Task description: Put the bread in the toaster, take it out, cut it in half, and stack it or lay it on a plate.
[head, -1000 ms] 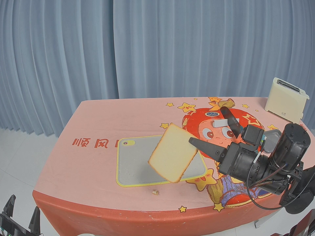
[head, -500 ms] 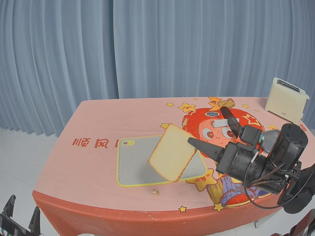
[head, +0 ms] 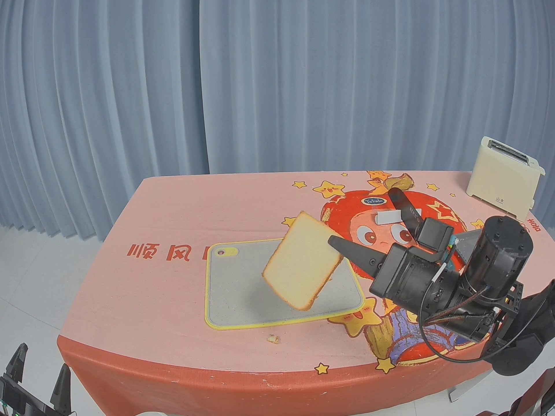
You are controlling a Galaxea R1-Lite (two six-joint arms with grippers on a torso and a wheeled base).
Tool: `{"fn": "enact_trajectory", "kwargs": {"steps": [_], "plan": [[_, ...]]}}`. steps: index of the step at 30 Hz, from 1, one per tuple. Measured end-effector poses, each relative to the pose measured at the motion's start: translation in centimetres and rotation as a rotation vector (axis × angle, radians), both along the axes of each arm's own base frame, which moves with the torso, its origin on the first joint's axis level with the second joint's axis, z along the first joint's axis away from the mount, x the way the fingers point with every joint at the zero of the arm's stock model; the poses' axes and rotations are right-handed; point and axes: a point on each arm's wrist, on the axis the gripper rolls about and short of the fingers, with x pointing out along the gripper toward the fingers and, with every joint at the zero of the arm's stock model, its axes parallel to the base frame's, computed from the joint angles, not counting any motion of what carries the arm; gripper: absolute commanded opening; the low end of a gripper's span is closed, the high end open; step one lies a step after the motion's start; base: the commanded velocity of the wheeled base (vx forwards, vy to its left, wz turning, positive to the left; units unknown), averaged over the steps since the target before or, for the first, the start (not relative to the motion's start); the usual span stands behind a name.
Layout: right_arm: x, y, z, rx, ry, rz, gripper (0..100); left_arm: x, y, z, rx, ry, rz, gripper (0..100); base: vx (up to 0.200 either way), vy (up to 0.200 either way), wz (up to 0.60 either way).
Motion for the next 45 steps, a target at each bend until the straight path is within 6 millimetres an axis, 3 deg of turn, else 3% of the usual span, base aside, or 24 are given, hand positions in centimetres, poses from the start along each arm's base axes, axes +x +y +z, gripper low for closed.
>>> {"fn": "enact_trajectory", "kwargs": {"steps": [27,45], "plan": [[0.3,0.5,-0.5,-0.01,0.009,-0.001,0,0.0,0.0,0.0,0.0,0.0,0.001,100,0.0,0.0,0.0],[2.3,3.1,-2.3,0.023,-0.013,-0.032,0,0.0,0.0,0.0,0.0,0.0,0.0,100,0.0,0.0,0.0]]}}
